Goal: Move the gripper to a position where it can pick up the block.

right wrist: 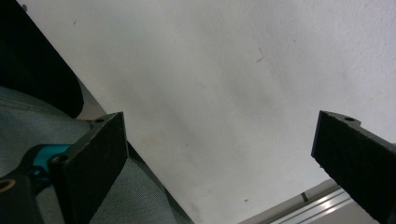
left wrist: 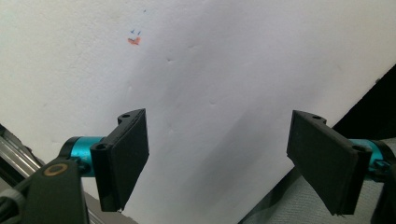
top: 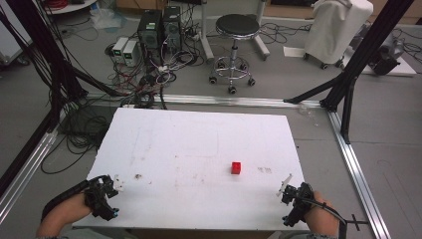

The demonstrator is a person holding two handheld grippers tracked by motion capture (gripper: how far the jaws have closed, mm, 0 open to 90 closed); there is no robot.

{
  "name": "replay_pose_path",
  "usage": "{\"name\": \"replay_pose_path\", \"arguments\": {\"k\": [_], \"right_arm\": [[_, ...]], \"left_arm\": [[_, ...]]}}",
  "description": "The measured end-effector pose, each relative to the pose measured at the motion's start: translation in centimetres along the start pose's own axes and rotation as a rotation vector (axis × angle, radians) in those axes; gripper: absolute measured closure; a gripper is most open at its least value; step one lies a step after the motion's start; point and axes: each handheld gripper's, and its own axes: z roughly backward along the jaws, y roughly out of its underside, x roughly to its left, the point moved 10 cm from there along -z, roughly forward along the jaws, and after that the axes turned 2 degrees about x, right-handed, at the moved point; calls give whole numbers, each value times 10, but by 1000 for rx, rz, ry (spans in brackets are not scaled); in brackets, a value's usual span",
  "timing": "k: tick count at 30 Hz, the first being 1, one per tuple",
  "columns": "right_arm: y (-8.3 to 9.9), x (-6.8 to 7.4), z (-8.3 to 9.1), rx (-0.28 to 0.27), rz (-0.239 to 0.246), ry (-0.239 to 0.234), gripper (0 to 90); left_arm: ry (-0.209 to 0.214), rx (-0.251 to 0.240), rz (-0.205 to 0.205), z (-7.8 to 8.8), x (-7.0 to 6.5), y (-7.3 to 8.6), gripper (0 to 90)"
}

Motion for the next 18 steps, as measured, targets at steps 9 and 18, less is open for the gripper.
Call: {"name": "replay_pose_path", "arguments": {"k": [9, 18], "right_arm": [[4, -12, 5, -14, 43, -21, 30], [-2, -36, 11, -1, 110, -8, 30]], "left_arm": [[4, 1, 8, 1, 1, 1, 211], [-1, 3, 6, 1, 1, 2, 211]]}}
